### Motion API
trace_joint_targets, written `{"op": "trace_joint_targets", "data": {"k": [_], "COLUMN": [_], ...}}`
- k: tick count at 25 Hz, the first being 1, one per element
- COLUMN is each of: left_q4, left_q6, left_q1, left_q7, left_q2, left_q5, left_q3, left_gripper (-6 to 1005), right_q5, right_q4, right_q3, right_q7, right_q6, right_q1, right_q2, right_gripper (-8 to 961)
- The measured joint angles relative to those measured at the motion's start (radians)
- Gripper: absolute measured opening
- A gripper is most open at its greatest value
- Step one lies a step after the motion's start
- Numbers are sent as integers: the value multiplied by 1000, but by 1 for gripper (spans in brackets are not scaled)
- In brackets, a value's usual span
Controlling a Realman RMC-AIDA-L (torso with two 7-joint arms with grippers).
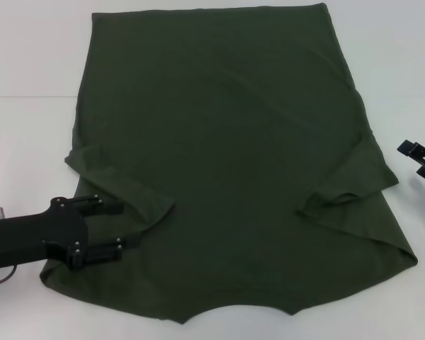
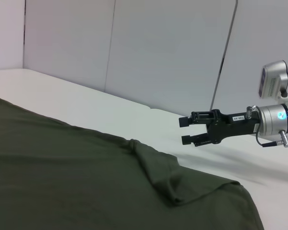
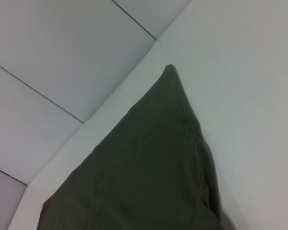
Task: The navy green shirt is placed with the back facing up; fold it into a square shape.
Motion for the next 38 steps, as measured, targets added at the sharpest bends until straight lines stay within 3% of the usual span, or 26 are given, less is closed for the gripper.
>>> {"op": "trace_joint_targets", "data": {"k": [9, 18, 29, 38], "left_q4": [-4, -10, -23, -25], "left_q6": [6, 8, -10, -15], "left_q1": [2, 9, -17, -25], "left_q7": [2, -4, 8, 22], "left_q2": [-5, -12, -11, -18], "left_q5": [-2, -12, -3, -4], "left_q3": [-59, -65, -54, -52], "left_gripper": [699, 699, 699, 700], "right_q5": [-1, -179, -360, -374], "right_q4": [-54, -103, -141, -137], "right_q3": [-50, -56, -54, -55], "right_q7": [-8, 177, 338, 361], "right_q6": [-16, -54, -70, -29], "right_q1": [2, 20, 75, 98], "right_q2": [-5, -64, -70, -70], "right_gripper": [896, 897, 896, 897]}}
